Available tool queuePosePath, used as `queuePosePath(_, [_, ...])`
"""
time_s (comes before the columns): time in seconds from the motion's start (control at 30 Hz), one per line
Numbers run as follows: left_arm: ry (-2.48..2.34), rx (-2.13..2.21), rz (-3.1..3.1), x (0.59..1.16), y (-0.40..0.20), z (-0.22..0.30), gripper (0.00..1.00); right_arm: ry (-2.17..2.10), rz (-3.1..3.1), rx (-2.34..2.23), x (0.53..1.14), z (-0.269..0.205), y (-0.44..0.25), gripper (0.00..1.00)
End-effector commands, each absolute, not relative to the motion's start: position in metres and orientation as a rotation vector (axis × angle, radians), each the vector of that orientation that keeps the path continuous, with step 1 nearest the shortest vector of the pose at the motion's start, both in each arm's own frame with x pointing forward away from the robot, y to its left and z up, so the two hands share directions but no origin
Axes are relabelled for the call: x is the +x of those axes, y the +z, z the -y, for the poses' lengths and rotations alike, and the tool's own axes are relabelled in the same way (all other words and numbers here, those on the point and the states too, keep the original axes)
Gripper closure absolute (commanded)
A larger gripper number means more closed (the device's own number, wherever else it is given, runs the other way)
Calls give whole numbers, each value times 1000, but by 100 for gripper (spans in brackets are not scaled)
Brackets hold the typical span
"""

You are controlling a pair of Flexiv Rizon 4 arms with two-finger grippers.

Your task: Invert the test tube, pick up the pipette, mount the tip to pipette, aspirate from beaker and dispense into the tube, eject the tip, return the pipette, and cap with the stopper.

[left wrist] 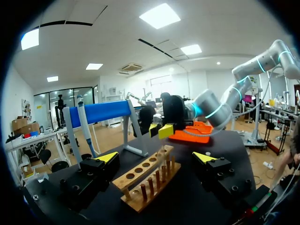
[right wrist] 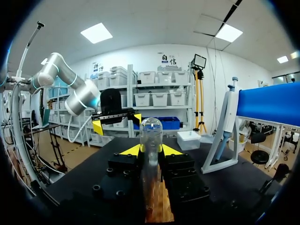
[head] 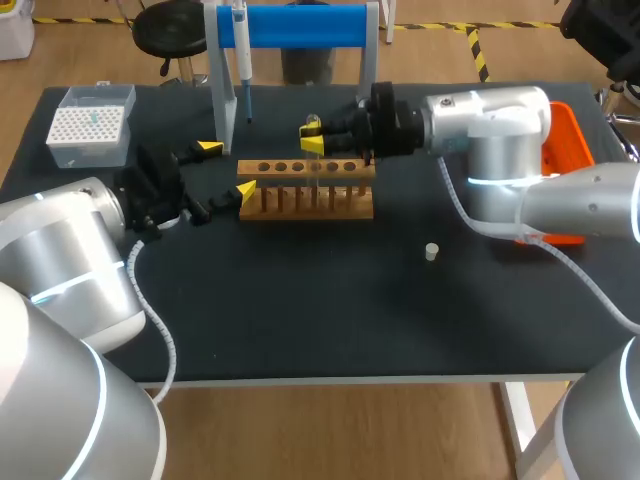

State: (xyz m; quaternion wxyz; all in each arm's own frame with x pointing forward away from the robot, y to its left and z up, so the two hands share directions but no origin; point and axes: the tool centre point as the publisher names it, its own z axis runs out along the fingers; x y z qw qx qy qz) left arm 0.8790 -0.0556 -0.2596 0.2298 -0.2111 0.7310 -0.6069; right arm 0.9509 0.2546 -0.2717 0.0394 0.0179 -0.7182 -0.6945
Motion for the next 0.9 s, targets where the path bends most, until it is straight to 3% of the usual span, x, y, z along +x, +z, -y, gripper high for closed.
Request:
queuePosePath(0.03, [-1665, -585, -2008, 878, -259, 57, 0, -2130, 2213, 48, 947, -253, -265, 100])
queuePosePath(0.9, [-1665, -585, -2008, 878, -259, 57, 0, -2177, 2228, 93, 940, -246, -221, 100])
